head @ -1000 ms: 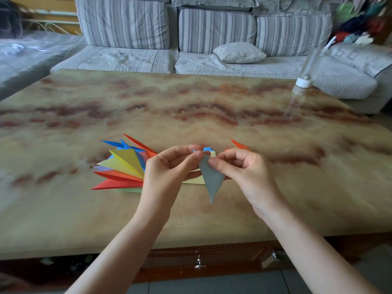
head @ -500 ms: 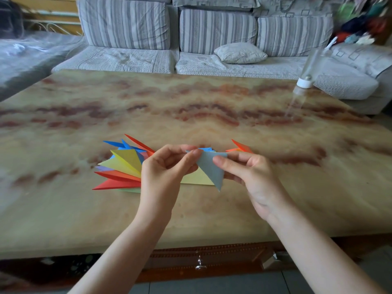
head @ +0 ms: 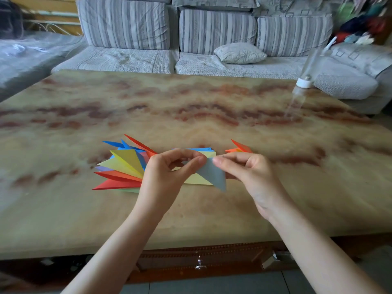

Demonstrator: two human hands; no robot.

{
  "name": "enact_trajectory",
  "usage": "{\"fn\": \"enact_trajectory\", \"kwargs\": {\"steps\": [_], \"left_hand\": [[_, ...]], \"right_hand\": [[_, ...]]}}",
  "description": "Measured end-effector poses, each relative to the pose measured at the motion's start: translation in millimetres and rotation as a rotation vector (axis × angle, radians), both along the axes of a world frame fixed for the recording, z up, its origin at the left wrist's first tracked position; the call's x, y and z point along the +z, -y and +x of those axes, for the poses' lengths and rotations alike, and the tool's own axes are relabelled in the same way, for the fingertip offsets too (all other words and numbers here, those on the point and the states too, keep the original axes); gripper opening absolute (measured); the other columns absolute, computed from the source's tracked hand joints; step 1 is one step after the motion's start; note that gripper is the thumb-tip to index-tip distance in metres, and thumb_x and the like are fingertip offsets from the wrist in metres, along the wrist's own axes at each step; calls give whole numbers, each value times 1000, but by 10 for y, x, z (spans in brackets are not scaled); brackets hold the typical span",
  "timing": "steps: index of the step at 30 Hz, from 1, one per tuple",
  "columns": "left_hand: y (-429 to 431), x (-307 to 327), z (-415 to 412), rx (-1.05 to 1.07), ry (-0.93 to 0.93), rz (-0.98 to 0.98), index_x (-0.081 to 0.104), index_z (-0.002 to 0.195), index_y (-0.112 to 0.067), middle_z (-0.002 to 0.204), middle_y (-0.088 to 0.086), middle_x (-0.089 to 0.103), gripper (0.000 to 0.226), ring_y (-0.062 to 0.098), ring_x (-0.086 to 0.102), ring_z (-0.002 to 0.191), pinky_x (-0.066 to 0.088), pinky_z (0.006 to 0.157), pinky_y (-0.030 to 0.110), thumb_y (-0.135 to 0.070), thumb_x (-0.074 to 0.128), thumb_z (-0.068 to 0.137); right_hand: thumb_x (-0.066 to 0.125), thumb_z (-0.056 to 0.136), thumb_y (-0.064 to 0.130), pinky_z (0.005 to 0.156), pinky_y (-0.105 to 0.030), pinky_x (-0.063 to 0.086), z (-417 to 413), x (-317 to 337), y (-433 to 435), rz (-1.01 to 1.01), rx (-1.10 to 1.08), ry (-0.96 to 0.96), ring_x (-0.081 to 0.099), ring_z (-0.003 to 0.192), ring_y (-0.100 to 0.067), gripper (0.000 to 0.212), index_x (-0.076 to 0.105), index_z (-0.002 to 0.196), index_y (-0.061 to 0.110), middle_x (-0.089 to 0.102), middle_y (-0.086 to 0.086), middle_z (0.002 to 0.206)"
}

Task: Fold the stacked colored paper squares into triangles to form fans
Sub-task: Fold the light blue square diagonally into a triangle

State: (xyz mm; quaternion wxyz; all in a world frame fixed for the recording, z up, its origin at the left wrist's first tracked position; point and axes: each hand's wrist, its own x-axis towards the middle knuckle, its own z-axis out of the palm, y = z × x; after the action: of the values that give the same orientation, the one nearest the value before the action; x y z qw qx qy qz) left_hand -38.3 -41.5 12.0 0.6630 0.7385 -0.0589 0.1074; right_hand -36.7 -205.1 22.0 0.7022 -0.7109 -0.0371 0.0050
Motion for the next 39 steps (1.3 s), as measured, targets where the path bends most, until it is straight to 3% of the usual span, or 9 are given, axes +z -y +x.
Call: {"fn": "enact_trajectory", "kwargs": {"steps": [7,12,21,27,33,39], "left_hand": [[45,-19,-18,57,27,4,72,72,-23,67,-12,70,10,0,59,64,46,66,12,-15,74,78],[59,-34,-31,110,20,-32,72,72,-27,68,-13,71,14,2,62,67,50,71,19,-14,73,79],[54,-12,-31,51,-53,-68,72,73,-23,67,-13,70,12,2,62,68,54,78,26,-14,71,81],[-24,-4,12,5,-76,55,72,74,-19,68,-4,69,10,7,62,68,54,78,34,-15,70,82],[-28,-9,19,-54,-18,171,74,73,-27,66,-8,67,4,0,55,64,40,62,12,-30,75,76],[-19,2,15,-75,-86,59,74,71,-20,74,-3,73,8,2,60,70,41,65,12,-26,73,77]], "right_hand": [[65,86,9,70,-16,49,7,4,-10,-34,-23,91,63,72,-11,12,75,79,9,72,-4,77],[68,83,17,74,-23,55,16,-19,-17,0,0,14,66,72,-10,10,75,84,10,74,2,76],[67,84,7,69,-10,48,9,-10,-1,-50,-3,98,62,68,3,10,74,77,8,70,11,66],[67,84,7,70,-13,48,16,-25,12,-88,19,103,62,67,-2,11,74,76,10,72,6,69],[69,83,13,62,-9,42,-20,-34,-36,-128,109,145,60,64,4,9,76,79,10,70,11,65],[68,84,11,61,-9,41,-25,-54,-40,-164,153,136,59,64,4,11,75,77,16,71,10,67]]}}
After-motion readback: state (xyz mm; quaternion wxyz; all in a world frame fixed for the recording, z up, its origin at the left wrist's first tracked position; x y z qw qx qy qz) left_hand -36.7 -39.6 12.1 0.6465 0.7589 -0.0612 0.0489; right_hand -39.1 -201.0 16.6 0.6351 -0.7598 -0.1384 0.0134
